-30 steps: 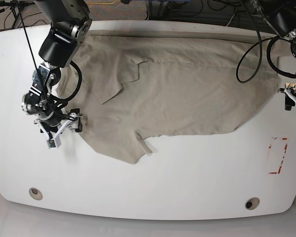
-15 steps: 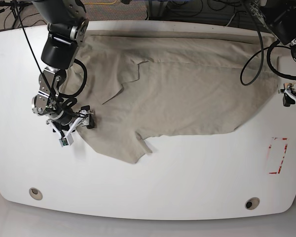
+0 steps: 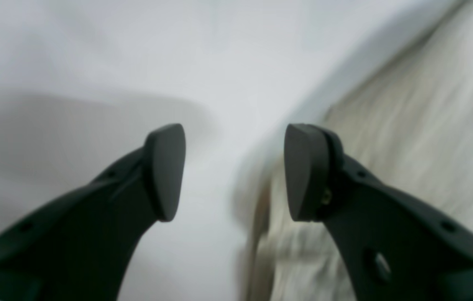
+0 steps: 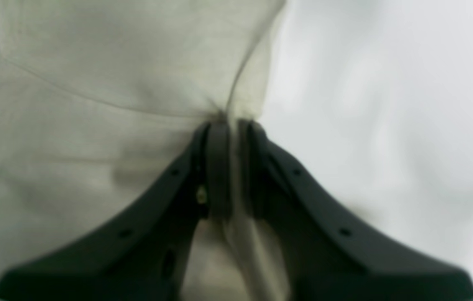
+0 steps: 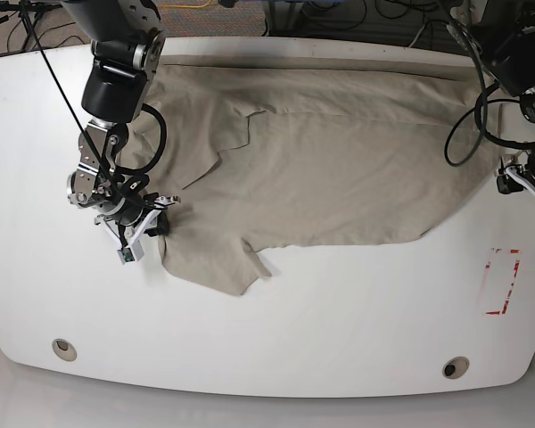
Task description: Fold the T-shirt properly
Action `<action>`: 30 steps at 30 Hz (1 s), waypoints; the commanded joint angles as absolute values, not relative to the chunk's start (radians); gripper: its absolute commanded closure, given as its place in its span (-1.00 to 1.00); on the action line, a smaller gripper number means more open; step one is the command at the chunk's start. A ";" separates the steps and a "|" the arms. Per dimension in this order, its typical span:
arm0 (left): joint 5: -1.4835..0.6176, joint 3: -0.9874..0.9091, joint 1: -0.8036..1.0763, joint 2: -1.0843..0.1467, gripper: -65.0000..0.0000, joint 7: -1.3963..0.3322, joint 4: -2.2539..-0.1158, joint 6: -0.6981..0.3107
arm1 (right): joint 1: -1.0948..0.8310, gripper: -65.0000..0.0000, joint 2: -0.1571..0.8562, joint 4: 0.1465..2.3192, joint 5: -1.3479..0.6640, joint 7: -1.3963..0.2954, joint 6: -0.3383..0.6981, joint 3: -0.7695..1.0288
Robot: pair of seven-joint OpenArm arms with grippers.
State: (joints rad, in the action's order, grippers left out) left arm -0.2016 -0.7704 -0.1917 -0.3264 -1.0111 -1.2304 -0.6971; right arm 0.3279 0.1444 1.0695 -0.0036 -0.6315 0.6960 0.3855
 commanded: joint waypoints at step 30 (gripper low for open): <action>-0.214 -0.503 -0.325 -0.269 0.15 -1.003 -1.069 -0.698 | 0.334 0.71 0.154 1.082 -0.012 -0.616 0.698 0.386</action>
